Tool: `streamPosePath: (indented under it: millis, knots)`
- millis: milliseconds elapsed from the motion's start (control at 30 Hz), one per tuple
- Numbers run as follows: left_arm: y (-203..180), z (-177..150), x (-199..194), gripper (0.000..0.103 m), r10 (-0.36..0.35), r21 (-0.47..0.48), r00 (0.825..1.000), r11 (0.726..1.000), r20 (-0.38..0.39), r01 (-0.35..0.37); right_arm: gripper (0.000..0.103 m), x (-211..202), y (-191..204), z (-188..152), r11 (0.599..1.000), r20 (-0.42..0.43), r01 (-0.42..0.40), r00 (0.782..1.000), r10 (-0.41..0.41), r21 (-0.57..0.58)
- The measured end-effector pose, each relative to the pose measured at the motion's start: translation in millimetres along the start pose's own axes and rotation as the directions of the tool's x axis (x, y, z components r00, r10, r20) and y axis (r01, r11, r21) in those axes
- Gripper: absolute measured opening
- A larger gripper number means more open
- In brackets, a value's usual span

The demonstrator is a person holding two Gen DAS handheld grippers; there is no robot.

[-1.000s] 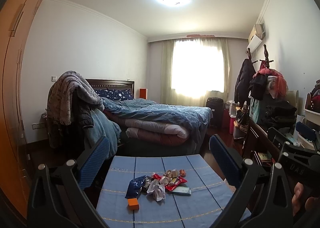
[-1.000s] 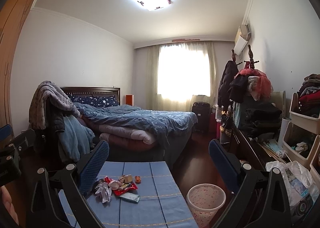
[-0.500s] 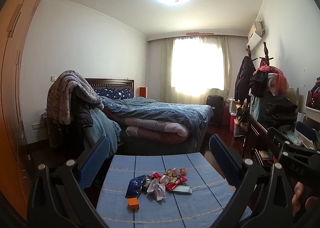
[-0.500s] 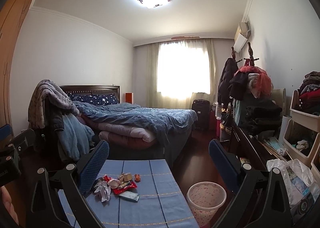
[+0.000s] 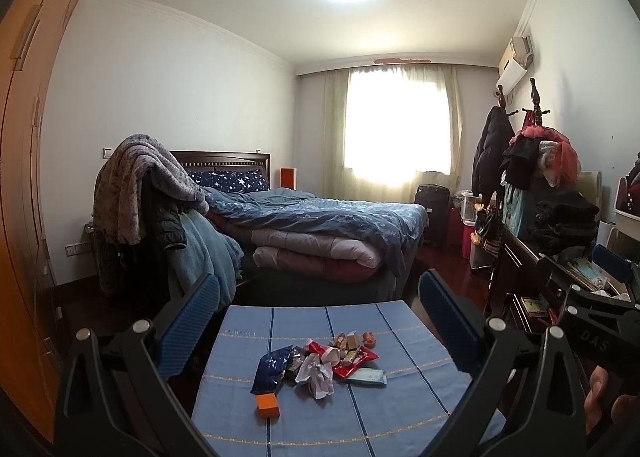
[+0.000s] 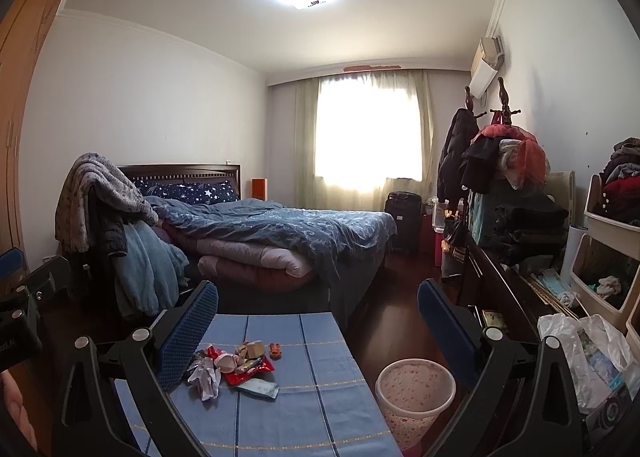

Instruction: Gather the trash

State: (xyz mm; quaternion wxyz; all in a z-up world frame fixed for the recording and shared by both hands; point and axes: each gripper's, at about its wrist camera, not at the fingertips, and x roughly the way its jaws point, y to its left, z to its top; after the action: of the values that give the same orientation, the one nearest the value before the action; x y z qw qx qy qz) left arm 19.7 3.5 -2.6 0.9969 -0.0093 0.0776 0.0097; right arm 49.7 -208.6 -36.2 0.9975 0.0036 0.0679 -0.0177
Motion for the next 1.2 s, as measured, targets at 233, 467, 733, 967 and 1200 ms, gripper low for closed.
streamPosePath:
  millis: [233,467,733,967,1200]
  knots:
    - [-1,-1,6,0.1,0.0,0.003,1.0,1.0,-0.016,0.0,0.1,9,1,-1,1.0,-0.024,-0.001,1.0,0.001,0.0]
    - [-2,-3,17,0.1,0.001,0.003,0.999,1.0,-0.04,-0.001,0.1,22,-1,-2,1.0,-0.057,-0.005,0.998,0.005,0.003]
    - [-1,-4,29,0.1,0.003,-0.002,0.998,1.0,-0.06,-0.003,0.1,32,-1,-4,1.0,-0.078,-0.003,0.997,0.004,0.004]
    - [1,-9,43,0.1,0.004,-0.013,0.997,1.0,-0.081,-0.005,0.1,45,2,-9,1.0,-0.103,-0.008,0.995,0.008,0.001]
    - [1,-17,64,0.1,0.001,-0.008,0.994,1.0,-0.105,-0.002,0.1,67,8,-20,1.0,-0.141,-0.026,0.99,0.024,-0.006]
